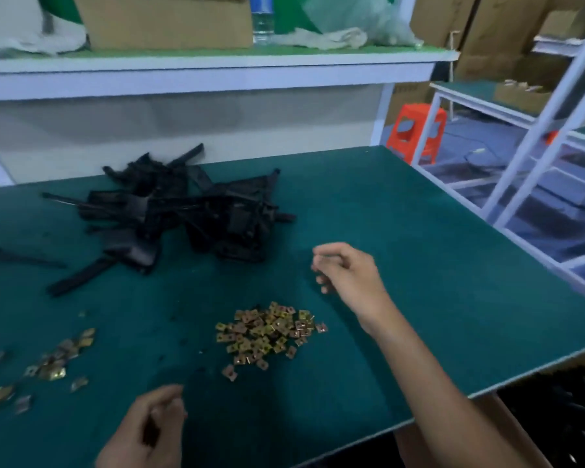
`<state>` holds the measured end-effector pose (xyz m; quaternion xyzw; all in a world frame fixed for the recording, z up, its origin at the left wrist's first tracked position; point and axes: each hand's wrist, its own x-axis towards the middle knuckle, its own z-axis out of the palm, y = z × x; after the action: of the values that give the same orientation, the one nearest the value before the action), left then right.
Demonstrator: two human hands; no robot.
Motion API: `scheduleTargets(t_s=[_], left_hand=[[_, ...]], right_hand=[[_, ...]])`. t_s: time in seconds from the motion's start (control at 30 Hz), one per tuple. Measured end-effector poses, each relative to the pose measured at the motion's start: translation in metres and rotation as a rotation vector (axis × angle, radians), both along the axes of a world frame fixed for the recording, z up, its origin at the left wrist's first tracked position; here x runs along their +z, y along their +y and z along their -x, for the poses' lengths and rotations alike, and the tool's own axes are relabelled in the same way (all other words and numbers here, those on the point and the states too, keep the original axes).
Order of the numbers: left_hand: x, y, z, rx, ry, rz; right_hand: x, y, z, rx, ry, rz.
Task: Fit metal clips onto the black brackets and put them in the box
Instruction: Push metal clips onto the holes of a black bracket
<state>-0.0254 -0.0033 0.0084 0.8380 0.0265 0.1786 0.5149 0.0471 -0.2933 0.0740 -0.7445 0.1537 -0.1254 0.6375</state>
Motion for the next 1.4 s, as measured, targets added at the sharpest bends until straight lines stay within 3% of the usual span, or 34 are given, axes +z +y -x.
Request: scheduleTargets(t_s=[0.1,0.23,0.33,0.4,0.5,0.67,0.8,1.0,1.17,1.27,1.33,1.4], left_hand=[[0.0,-0.002,0.002,0.08,0.114,0.036],[-0.002,0.003,-0.001,0.073,0.094,0.083],[-0.002,0.001,-0.003,0.099,0.11,0.012],[-0.002,0.001,-0.002,0.101,0.139,-0.01],[-0.002,0.003,0.0,0.079,0.151,0.023],[-0.005,0.007,0.001,0.018,0.181,0.045],[-0.002,0.011,0.003,-0.041,0.174,0.037],[0.007,0.006,0.007,-0.009,0.158,0.191],[0.031,-0.024,0.012,-0.163,0.137,0.247],[0.044,-0.043,0.017,-0.299,0.15,0.317],[0.044,-0.044,0.023,-0.256,0.105,0.354],[0.038,-0.037,0.031,-0.253,0.127,0.391]], right_hand=[[-0.006,0.024,-0.081,0.1,0.132,0.253],[-0.013,0.061,-0.133,0.233,0.303,0.325],[-0.025,0.084,-0.133,0.262,0.246,0.581],[-0.031,0.09,-0.125,0.296,0.203,0.646],[-0.031,0.088,-0.108,0.325,0.167,0.461],[-0.024,0.066,-0.08,0.164,0.153,0.145],[-0.014,0.044,-0.05,0.145,0.174,0.254],[-0.009,0.038,0.005,0.159,-0.02,0.179],[-0.004,0.051,0.044,0.276,-0.058,-0.238],[-0.011,0.082,0.075,0.393,-0.093,-0.189],[-0.019,0.099,0.104,0.359,-0.088,-0.126],[-0.02,0.103,0.131,0.275,-0.083,-0.217]])
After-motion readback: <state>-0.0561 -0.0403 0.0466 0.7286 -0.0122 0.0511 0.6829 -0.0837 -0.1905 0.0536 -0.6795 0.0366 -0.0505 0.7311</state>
